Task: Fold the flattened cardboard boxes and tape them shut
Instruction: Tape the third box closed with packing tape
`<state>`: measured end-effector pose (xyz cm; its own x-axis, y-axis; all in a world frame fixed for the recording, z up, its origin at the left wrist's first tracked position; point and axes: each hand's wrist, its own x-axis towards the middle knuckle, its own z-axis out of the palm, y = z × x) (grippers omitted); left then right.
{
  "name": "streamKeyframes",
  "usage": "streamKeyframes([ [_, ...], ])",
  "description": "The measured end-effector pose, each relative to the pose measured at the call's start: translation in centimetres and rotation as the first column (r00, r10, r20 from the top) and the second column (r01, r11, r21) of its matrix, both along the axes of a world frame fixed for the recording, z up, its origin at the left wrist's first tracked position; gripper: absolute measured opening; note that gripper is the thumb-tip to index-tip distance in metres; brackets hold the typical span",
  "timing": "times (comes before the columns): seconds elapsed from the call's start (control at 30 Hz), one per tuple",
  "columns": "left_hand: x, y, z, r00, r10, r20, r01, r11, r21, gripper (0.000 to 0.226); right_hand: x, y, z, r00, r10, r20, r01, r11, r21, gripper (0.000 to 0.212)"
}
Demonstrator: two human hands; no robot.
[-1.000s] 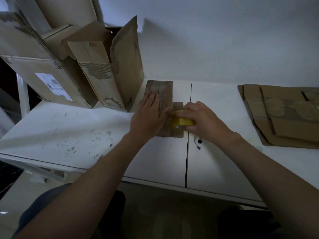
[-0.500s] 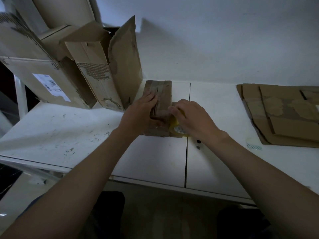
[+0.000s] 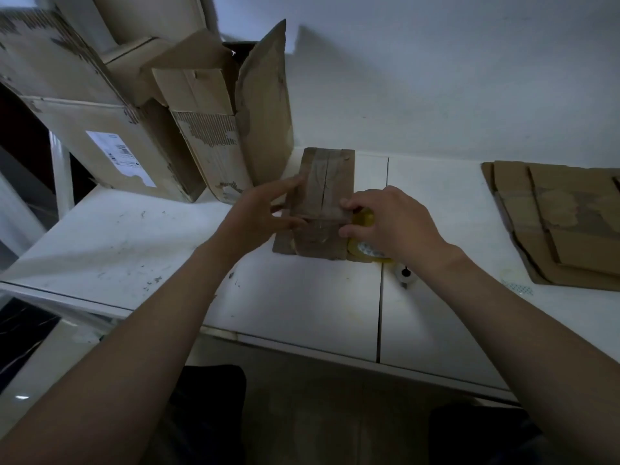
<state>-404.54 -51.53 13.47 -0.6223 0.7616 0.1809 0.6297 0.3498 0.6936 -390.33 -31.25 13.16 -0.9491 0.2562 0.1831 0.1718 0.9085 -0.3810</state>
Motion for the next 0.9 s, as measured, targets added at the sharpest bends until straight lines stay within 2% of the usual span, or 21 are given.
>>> streamKeyframes([
  [0.07, 0.4, -0.6, 0.0, 0.996, 0.090, -0.013, -0.090, 0.996, -0.011, 0.068, -0.1, -0.1, 0.1, 1.000, -0.008, 0.003, 0.008, 1.000, -0.012, 0.048],
  [0.17, 1.1, -1.4, -0.4, 0.964, 0.251, -0.091, -0.257, 0.965, -0.054, 0.037, -0.1, -0.1, 0.1, 1.000, -0.015, 0.003, 0.015, 1.000, -0.019, 0.048],
  [0.27, 2.3, -1.6, -1.0, 0.938, 0.315, -0.144, -0.324, 0.945, -0.048, 0.022, -0.3, -0.1, 0.1, 1.000, -0.012, -0.006, 0.011, 1.000, -0.027, 0.048],
  [0.4, 3.0, -1.3, -1.0, 0.939, 0.336, -0.071, -0.338, 0.941, -0.020, 0.025, -0.4, 0.0, 0.0, 1.000, -0.015, -0.009, 0.015, 0.999, -0.039, 0.047],
  [0.7, 5.9, 0.3, -1.6, 0.866, 0.476, -0.154, -0.481, 0.877, 0.008, 0.011, -0.4, -0.6, 0.0, 0.999, -0.038, -0.016, 0.038, 0.999, -0.024, 0.043],
  [0.8, 7.7, 1.3, -1.7, 0.861, 0.499, -0.099, -0.503, 0.864, -0.021, 0.008, -0.5, -0.9, -0.1, 1.000, -0.025, -0.006, 0.025, 1.000, -0.019, 0.042],
  [0.9, 8.7, 2.1, -2.1, 0.876, 0.477, 0.068, -0.476, 0.879, -0.029, 0.036, -0.4, -0.9, 0.1, 1.000, 0.007, 0.008, -0.007, 0.999, -0.035, 0.043],
])
